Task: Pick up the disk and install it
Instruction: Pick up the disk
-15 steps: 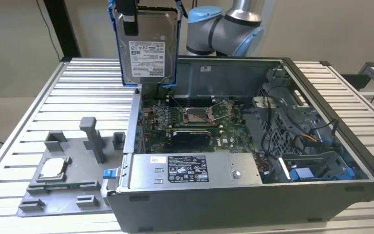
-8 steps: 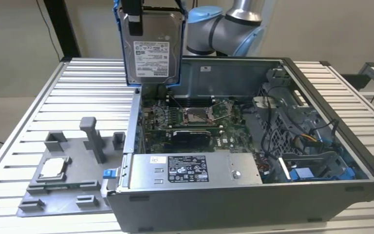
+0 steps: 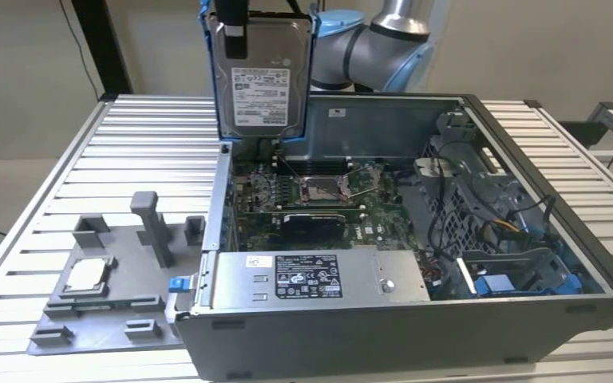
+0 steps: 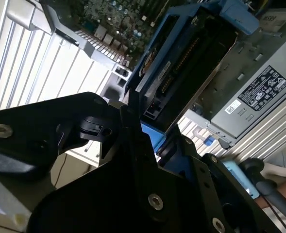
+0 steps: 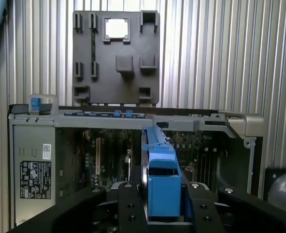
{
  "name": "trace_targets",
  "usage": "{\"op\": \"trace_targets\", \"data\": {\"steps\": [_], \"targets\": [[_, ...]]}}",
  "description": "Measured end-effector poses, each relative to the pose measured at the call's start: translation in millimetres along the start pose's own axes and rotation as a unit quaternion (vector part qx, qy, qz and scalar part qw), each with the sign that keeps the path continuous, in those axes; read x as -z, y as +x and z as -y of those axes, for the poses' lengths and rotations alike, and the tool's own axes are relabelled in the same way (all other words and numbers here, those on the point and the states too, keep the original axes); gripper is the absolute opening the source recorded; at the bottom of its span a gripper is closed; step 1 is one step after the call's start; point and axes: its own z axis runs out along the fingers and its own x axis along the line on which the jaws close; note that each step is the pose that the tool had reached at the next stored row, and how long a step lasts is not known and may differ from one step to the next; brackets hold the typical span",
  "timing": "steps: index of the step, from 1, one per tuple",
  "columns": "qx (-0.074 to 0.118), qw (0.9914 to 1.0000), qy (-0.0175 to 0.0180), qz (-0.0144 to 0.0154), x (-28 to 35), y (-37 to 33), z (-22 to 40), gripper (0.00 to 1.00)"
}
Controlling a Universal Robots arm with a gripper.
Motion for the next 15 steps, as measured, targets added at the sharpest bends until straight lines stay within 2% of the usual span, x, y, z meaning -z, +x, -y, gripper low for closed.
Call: {"op": "trace_targets", "data": {"steps": [8, 15], "targets": [[0.0, 1.0, 0.0, 0.0, 0.3, 0.4, 17.5, 0.0], [0.0, 1.0, -0.0007, 0.0, 0.8, 1.2, 44.0, 0.0]]}}
